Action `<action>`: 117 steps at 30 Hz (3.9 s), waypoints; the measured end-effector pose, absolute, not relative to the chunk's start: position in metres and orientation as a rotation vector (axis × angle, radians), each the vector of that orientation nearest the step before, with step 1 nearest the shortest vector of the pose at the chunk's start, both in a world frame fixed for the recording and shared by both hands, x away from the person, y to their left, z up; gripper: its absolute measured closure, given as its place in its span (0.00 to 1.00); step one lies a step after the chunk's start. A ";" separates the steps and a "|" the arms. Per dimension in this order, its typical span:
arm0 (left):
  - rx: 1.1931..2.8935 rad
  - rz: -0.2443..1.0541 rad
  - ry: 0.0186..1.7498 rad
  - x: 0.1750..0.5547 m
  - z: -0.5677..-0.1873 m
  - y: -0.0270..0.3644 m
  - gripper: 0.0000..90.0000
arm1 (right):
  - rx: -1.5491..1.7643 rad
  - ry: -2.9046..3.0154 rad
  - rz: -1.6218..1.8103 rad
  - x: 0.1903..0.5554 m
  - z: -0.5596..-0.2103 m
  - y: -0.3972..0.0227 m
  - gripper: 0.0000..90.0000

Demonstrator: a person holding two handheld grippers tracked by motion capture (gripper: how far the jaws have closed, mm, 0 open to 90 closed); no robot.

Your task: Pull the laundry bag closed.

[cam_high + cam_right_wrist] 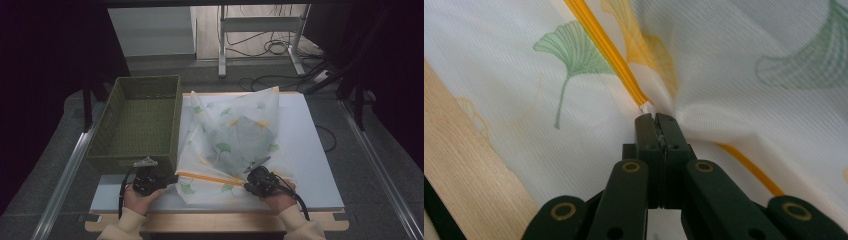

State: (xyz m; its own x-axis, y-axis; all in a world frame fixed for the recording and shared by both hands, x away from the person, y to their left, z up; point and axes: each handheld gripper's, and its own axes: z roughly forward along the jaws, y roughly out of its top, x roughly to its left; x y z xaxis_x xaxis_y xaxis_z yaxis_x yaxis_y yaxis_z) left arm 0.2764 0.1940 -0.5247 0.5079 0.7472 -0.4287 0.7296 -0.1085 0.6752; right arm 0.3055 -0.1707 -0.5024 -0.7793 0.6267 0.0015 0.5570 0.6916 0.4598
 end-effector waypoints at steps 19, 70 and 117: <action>1.839 0.030 1.229 0.277 -0.524 0.194 0.97 | 1.045 2.709 0.706 0.306 -0.500 -0.202 1.00; 1.837 0.033 1.230 0.277 -0.524 0.194 0.97 | 1.163 2.633 0.721 0.304 -0.498 -0.246 1.00; 1.833 0.049 1.230 0.276 -0.522 0.194 0.97 | 1.282 2.556 0.717 0.300 -0.497 -0.286 1.00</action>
State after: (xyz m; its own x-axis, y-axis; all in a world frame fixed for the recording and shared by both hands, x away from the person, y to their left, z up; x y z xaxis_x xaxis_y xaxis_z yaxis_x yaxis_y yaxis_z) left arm 0.2763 0.1938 -0.5225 0.5044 0.7554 -0.4183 0.7198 -0.1001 0.6869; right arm 0.2996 -0.2855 -0.4966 -0.6066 0.7939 0.0425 0.7001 0.5080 0.5018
